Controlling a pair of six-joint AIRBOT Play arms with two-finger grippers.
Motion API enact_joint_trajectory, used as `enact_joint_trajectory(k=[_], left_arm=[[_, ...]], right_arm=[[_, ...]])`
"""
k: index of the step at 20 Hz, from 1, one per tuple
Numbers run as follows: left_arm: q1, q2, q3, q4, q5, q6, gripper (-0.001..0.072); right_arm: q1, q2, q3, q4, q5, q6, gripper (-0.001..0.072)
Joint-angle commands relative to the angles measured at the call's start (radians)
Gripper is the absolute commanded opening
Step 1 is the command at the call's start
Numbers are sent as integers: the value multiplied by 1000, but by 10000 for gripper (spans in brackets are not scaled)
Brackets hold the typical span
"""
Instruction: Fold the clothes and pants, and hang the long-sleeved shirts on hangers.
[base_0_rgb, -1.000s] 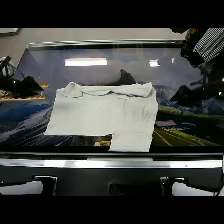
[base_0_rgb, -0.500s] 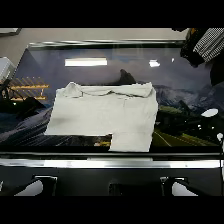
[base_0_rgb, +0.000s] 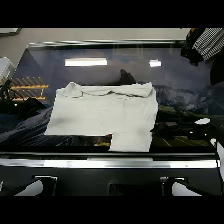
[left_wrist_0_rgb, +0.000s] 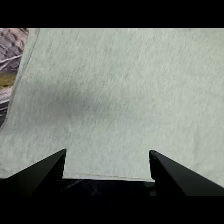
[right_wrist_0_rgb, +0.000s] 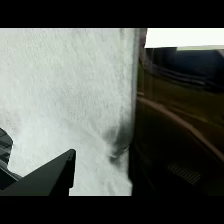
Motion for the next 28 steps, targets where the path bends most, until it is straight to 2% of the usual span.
enact_joint_trajectory(k=[1,2,6,8,12,14,18,24,28], left_arm=[[1,0,-1,-4,9,5,590],[1,0,-1,-4,9,5,590],[24,1,-1,-23,0,28,590],[62,1,-4,-35,-10,78,590],[177,0,-101,-37,26,177,590],[233,0,-182,-43,71,195,589],[266,-47,-281,-78,106,256,589],[254,-178,-289,-104,93,260,589],[232,-192,-288,-102,94,262,589]], right_arm=[[55,-48,-8,41,-29,-25,429],[83,-58,-8,40,-43,-17,417],[135,-63,-7,47,-109,2,96],[135,-63,-7,46,-98,2,33],[135,-51,-7,58,-26,2,33],[135,-21,-7,57,-6,4,33],[135,39,-7,56,1,47,33],[135,56,-7,55,27,77,32],[135,56,-7,56,29,89,32]])
